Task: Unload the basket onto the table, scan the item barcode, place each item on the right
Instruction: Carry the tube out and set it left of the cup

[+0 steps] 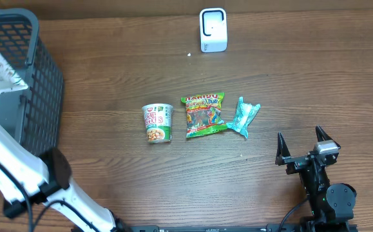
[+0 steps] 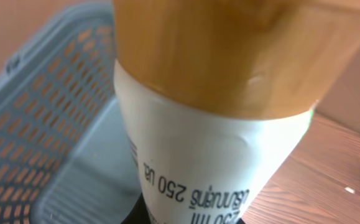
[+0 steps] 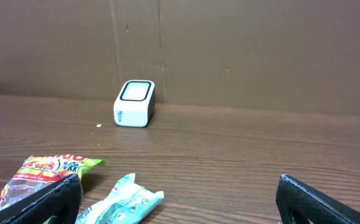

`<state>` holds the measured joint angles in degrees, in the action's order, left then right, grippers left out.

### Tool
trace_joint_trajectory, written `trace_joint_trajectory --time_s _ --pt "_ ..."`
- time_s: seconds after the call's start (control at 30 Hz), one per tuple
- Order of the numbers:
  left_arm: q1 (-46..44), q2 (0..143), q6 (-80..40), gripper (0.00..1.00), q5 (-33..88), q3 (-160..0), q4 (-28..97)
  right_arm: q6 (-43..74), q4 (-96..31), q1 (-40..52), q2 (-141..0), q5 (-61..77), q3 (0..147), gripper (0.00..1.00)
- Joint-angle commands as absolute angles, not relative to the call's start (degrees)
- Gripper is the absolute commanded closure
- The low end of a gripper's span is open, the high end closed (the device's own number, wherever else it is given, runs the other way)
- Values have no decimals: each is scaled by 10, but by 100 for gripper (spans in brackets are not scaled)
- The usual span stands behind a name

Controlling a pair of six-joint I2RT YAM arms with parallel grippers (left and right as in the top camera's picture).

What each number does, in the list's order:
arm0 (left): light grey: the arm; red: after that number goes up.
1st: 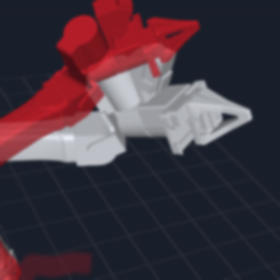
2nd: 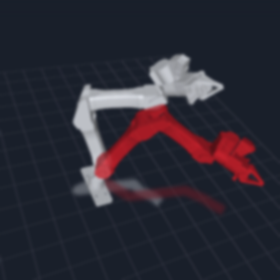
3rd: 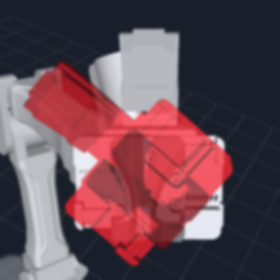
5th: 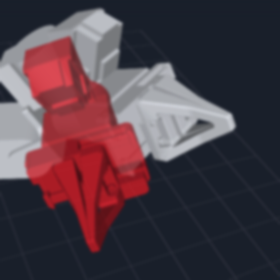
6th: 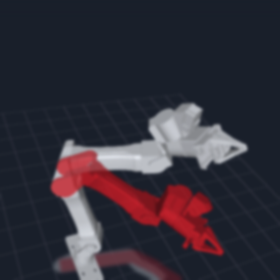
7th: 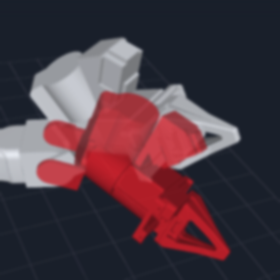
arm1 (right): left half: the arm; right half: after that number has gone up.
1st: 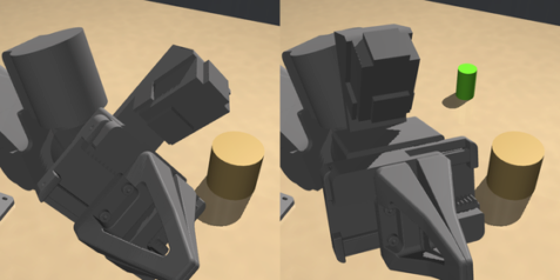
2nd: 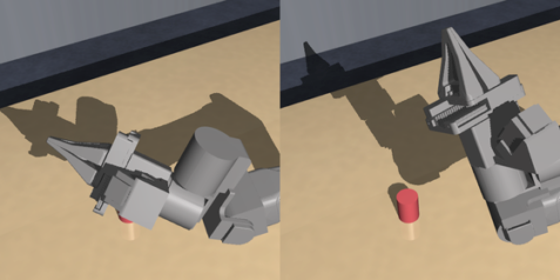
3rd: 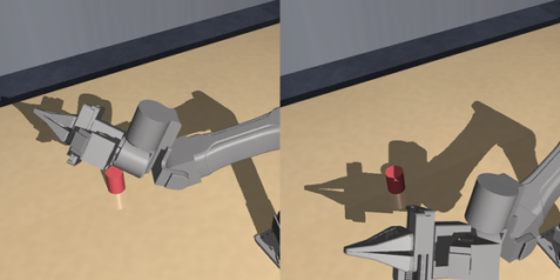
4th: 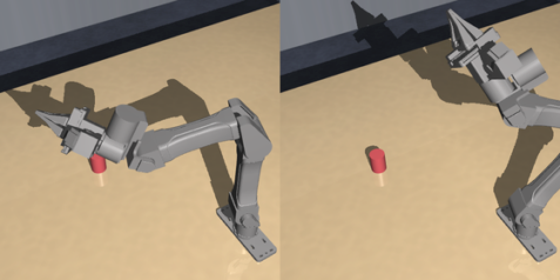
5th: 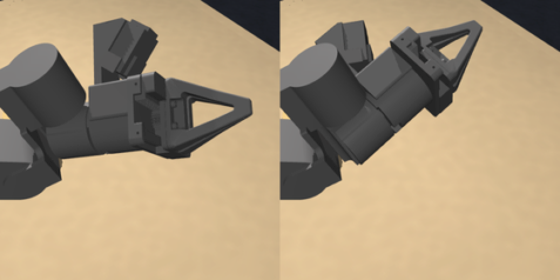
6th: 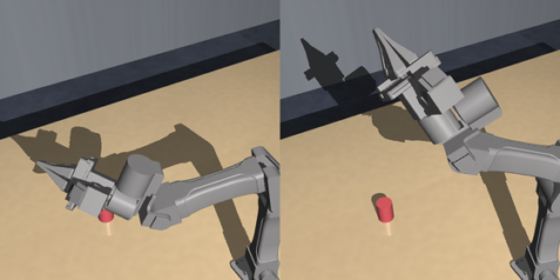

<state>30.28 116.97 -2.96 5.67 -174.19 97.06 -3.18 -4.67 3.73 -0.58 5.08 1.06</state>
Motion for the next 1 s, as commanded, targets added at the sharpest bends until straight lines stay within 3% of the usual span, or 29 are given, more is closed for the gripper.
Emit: trace_joint_trajectory --time_s 0.0,0.17,0.63,0.83,0.97 --pt "265 1088 -19 96 69 -1762 968 -30 -44 34 -2 48 5 0" --pt "212 1033 -28 96 71 -1694 968 -30 -44 34 -2 48 5 0" --pt "40 971 -147 96 19 -1217 933 -30 -44 34 -2 48 5 0" --pt "28 971 -188 96 19 -1003 779 -30 -44 34 -2 48 5 0" --pt "5 971 -197 96 19 -838 593 -30 -44 34 -2 48 5 0"
